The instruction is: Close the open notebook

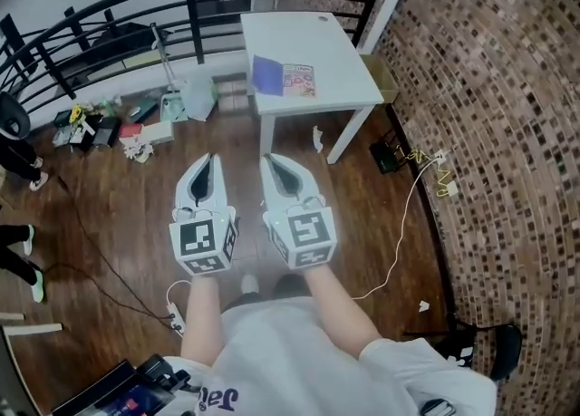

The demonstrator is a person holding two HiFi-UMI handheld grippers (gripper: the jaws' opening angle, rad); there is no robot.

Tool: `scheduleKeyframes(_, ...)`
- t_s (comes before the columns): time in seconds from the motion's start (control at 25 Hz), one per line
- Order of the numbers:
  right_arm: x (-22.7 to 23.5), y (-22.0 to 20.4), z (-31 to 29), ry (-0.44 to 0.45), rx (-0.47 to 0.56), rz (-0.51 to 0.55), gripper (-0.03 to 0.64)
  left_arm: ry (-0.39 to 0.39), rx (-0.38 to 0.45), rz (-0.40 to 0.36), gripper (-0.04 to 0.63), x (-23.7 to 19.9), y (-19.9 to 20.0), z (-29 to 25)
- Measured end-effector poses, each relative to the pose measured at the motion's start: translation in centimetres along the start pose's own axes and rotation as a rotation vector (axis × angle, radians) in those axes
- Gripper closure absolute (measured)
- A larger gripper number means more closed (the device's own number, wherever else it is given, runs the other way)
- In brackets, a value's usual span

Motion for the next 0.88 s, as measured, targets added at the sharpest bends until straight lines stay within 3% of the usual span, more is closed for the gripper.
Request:
scheduleKeyframes(0.2,4.5,-1.7,-2.2,-0.087,-0.057,-0.004,0.625,-0.068,-0.045,0.022,0.578,0.2,-3.0,-5.7)
scheduleKeyframes(0.4,11.1,-2.4,-5.2,-0.125,-0.069,0.017,0.625,-0.122,-0.053,0.039,0.578,3.3,-4.4,-13.0)
scheduleKeyframes(0.64,19.8,-1.4,-11.2,-0.097,0.001,0.008,0.626,-0.124,-0.023,-0.013,0.578,6.8,-4.2,-23.1)
scheduleKeyframes(0.88,28.1,-1.8,-15.0,-0.082,-0.005,-0.034,0.625,-0.093,-0.042,-0.068,0.578,9.5,-4.6,-30.0)
Point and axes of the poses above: the fingertips, and each gripper's own axes: z backward along the fingers, x to its right, y out of its top, the point moved 5 cm from there along z, backward along the fingers, and after that the axes turned 5 degrees about x, right-handed, at the moved point
